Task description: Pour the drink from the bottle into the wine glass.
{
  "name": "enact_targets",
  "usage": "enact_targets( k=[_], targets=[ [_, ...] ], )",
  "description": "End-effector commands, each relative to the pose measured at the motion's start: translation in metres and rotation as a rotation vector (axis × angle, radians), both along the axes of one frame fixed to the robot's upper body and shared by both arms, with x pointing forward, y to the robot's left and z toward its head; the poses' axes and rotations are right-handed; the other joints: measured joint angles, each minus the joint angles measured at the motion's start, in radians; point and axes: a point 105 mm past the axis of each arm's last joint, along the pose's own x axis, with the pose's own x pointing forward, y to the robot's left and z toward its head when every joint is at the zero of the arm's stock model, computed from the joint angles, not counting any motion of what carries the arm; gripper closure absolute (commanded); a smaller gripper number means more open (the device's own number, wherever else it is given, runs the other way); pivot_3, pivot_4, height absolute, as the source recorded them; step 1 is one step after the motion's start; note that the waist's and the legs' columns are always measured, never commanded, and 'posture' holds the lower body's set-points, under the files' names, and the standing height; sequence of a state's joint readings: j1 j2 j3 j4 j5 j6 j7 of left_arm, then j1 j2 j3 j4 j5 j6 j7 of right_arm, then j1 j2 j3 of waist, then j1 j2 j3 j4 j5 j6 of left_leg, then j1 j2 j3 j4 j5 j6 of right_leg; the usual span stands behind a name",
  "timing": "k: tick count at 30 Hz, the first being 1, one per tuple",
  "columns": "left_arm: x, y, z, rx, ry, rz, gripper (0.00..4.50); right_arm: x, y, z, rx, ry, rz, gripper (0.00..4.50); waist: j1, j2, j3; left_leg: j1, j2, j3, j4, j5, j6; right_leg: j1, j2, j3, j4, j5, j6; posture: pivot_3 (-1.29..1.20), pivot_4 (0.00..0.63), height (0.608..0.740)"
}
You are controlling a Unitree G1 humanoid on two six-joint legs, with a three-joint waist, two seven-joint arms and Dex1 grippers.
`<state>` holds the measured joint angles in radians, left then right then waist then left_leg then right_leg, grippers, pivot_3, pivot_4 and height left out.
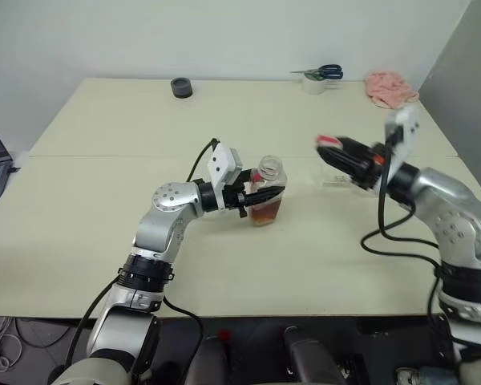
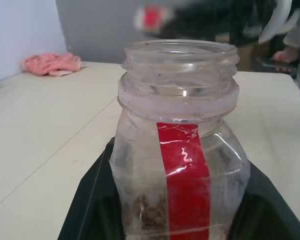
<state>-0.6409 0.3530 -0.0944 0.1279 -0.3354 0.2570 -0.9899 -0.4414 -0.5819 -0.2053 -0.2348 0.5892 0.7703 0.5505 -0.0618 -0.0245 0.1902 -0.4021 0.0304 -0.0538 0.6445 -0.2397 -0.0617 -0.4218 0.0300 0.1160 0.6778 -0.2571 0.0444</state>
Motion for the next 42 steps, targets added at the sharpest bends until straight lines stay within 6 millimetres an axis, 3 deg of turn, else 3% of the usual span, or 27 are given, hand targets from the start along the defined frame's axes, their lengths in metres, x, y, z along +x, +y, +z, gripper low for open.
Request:
enact_targets(
  k=[1, 6, 13, 21, 25, 27, 29, 31, 33, 36, 42],
  targets=[
    [-0.002, -0.004, 0.029, -0.058, -0.076, -0.021, 2.71, -0.014, -0.018, 0.004, -0.035, -0.060, -0.072, 2.81, 0.001, 0.000, 0.000, 0.000, 0.000, 0.001, 0.000, 0.000, 0.000, 0.000, 0.000, 0.001, 0.000, 0.000, 0.000, 0.00, 0.150, 0.740],
    [-0.001, -0.005, 0.030, -0.060, -0.073, -0.030, 2.71, -0.027, -0.049, -0.042, -0.061, 0.057, -0.193, 2.81, 0.000, 0.000, 0.000, 0.002, 0.000, 0.001, 0.000, 0.000, 0.000, 0.001, 0.001, 0.001, 0.001, 0.000, 0.000, 0.00, 0.150, 0.740],
    [0.000, -0.011, 0.030, -0.062, -0.071, -0.052, 2.71, -0.015, -0.073, -0.083, -0.048, 0.164, -0.328, 2.81, -0.003, 0.000, 0.000, 0.002, 0.000, 0.002, 0.000, 0.000, 0.000, 0.001, 0.001, 0.002, 0.001, 0.000, 0.000, 0.00, 0.150, 0.740],
    [0.004, -0.010, 0.032, -0.061, -0.078, -0.040, 2.71, -0.010, -0.071, -0.099, -0.183, 0.183, -0.304, 0.05, -0.002, 0.000, 0.000, 0.002, 0.000, 0.002, 0.000, 0.000, 0.000, 0.001, 0.001, 0.002, 0.001, 0.000, 0.000, 0.00, 0.150, 0.740],
    [0.006, -0.006, 0.031, -0.064, -0.077, -0.017, 2.71, -0.015, -0.071, -0.093, -0.272, 0.166, -0.263, 0.00, 0.000, 0.000, 0.000, 0.002, 0.000, 0.002, 0.001, 0.000, 0.000, 0.001, 0.001, 0.002, 0.001, 0.000, 0.000, 0.00, 0.150, 0.740],
    [0.011, 0.001, 0.032, -0.077, -0.074, 0.025, 2.71, -0.016, -0.069, -0.073, -0.327, 0.115, -0.228, 0.00, 0.000, 0.000, 0.000, 0.002, 0.000, 0.002, 0.001, 0.000, 0.000, 0.001, 0.001, 0.002, 0.001, 0.000, 0.000, 0.00, 0.150, 0.740],
    [0.017, 0.012, 0.037, -0.115, -0.064, 0.083, 2.71, -0.016, -0.058, -0.041, -0.357, 0.037, -0.174, 0.00, -0.001, 0.001, 0.000, 0.002, 0.000, 0.002, 0.001, 0.000, 0.000, 0.001, 0.001, 0.003, 0.001, 0.000, 0.000, 0.00, 0.150, 0.740],
    [0.026, 0.026, 0.044, -0.176, -0.052, 0.166, 2.71, -0.018, -0.030, -0.005, -0.316, -0.066, -0.055, 0.00, -0.009, 0.001, 0.001, 0.002, 0.000, 0.003, 0.001, 0.000, 0.000, 0.000, 0.001, 0.003, 0.002, 0.000, 0.001, 0.00, 0.150, 0.740],
    [0.034, 0.041, 0.047, -0.208, -0.052, 0.257, 2.71, -0.026, 0.001, 0.017, -0.254, -0.124, 0.094, 0.00, -0.016, 0.001, 0.001, 0.003, 0.001, 0.002, 0.001, 0.000, 0.000, 0.000, 0.002, 0.003, 0.002, 0.000, 0.001, 0.00, 0.150, 0.740],
    [0.048, 0.067, 0.046, -0.214, -0.059, 0.437, 2.71, -0.037, 0.043, 0.024, -0.240, -0.147, 0.289, 0.00, -0.014, 0.000, 0.000, 0.002, 0.001, -0.002, 0.000, 0.000, 0.000, 0.001, 0.003, 0.000, 0.001, 0.000, 0.000, 0.00, 0.150, 0.740],
    [0.065, 0.144, 0.041, -0.217, -0.070, 0.868, 2.71, -0.016, 0.125, 0.038, -0.163, -0.244, 0.404, 0.00, -0.025, 0.000, 0.001, 0.002, 0.001, 0.000, 0.001, 0.000, 0.000, 0.000, 0.002, 0.002, 0.002, 0.001, 0.001, 0.00, 0.150, 0.740]
  ],
)
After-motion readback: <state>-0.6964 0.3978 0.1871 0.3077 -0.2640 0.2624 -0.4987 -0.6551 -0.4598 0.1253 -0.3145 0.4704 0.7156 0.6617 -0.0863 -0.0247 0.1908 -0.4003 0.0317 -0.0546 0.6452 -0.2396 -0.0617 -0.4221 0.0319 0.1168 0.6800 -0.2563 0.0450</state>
